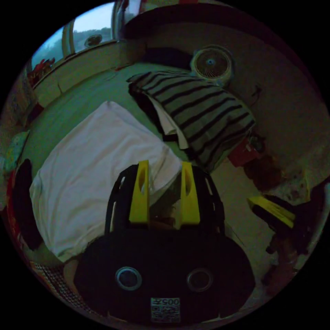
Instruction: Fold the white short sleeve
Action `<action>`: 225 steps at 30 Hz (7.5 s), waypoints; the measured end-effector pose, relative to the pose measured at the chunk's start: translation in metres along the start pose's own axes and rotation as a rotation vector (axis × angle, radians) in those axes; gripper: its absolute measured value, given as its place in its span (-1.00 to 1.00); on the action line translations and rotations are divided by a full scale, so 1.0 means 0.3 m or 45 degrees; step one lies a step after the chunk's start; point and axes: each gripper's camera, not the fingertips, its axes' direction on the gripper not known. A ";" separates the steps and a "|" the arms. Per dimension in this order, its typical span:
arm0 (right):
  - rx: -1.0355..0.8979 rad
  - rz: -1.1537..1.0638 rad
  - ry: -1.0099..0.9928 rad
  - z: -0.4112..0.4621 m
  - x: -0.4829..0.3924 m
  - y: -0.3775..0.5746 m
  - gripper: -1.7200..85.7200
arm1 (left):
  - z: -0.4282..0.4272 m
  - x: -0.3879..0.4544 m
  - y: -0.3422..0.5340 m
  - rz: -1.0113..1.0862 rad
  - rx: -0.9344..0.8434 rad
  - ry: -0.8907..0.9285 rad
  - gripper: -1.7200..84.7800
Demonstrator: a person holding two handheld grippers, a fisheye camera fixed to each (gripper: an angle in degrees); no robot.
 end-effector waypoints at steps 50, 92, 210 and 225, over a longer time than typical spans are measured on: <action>-0.309 -0.331 -0.513 0.226 -0.627 -2.402 -0.98 | 0.006 -0.621 -0.248 -0.295 0.307 0.411 -0.87; -0.472 -0.673 -0.377 0.458 -2.607 -2.842 -0.65 | -0.464 -2.139 0.771 -0.767 0.272 0.292 -0.74; -0.045 -0.624 -0.344 0.667 -1.575 -0.332 -0.98 | -0.505 -2.311 0.238 -0.527 -0.022 -0.306 -0.94; 0.243 -0.639 -0.084 0.757 -1.583 -0.757 -0.79 | -0.404 -2.712 -0.249 -0.653 0.141 -0.198 -0.79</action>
